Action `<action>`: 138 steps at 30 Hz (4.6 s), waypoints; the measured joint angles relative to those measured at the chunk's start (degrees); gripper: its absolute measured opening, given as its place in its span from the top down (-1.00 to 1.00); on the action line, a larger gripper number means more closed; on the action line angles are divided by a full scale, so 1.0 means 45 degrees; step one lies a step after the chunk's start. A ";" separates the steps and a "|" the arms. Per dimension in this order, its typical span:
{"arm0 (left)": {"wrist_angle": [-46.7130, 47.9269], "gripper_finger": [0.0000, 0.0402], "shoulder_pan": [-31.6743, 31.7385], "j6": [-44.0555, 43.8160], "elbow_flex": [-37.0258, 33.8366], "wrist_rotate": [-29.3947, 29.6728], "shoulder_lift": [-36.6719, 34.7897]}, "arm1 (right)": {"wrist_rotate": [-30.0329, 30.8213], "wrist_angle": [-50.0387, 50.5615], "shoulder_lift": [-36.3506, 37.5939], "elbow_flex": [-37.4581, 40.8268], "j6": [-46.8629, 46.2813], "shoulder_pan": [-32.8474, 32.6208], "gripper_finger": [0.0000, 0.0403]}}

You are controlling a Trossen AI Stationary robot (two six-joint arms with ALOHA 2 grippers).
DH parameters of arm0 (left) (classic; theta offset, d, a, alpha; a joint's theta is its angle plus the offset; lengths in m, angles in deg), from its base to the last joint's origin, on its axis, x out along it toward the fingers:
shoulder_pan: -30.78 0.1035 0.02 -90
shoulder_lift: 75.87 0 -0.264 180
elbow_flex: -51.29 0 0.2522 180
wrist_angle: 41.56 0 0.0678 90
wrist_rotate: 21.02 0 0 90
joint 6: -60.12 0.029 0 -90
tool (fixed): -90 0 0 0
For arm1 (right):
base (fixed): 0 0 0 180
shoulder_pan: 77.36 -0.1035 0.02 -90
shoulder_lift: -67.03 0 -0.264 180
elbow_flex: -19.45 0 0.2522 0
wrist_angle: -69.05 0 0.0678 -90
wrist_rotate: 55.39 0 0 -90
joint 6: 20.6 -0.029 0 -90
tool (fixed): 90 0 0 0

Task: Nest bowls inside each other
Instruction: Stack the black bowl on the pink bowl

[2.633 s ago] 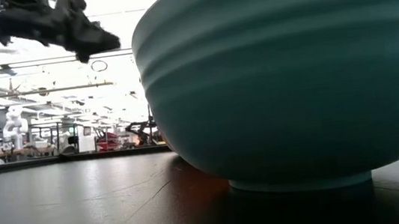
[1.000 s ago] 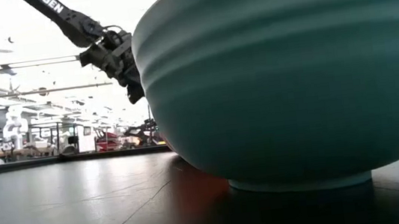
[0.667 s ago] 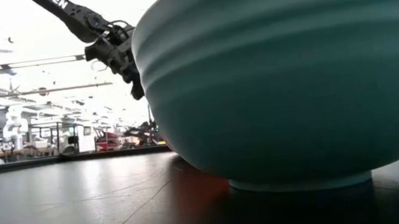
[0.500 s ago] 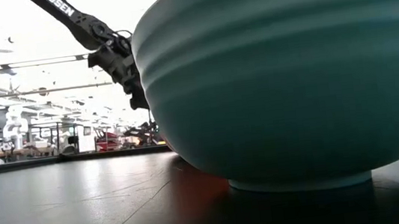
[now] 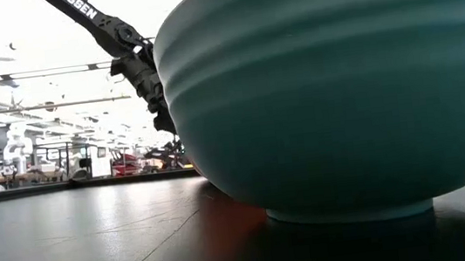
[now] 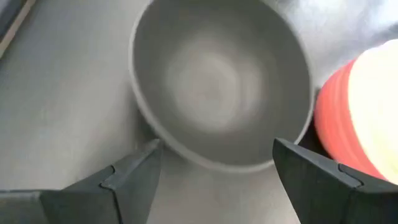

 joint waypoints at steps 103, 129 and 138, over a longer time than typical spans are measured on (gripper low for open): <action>1.0734 0.99 -0.5767 -0.0422 1.3337 0.3546 0.3254 | 0.0049 0.0758 -0.0179 -0.0010 0.0772 -0.0656 -0.07; 1.2259 0.99 -0.6389 -0.0524 1.4144 0.4291 0.5476 | 0.0010 0.0724 -0.1001 0.0000 0.1044 -0.0661 -0.07; 1.2104 0.99 -0.6228 -0.0035 1.4167 0.4028 0.5654 | 0.0000 0.0792 -0.1005 0.0000 0.1044 -0.0665 -0.07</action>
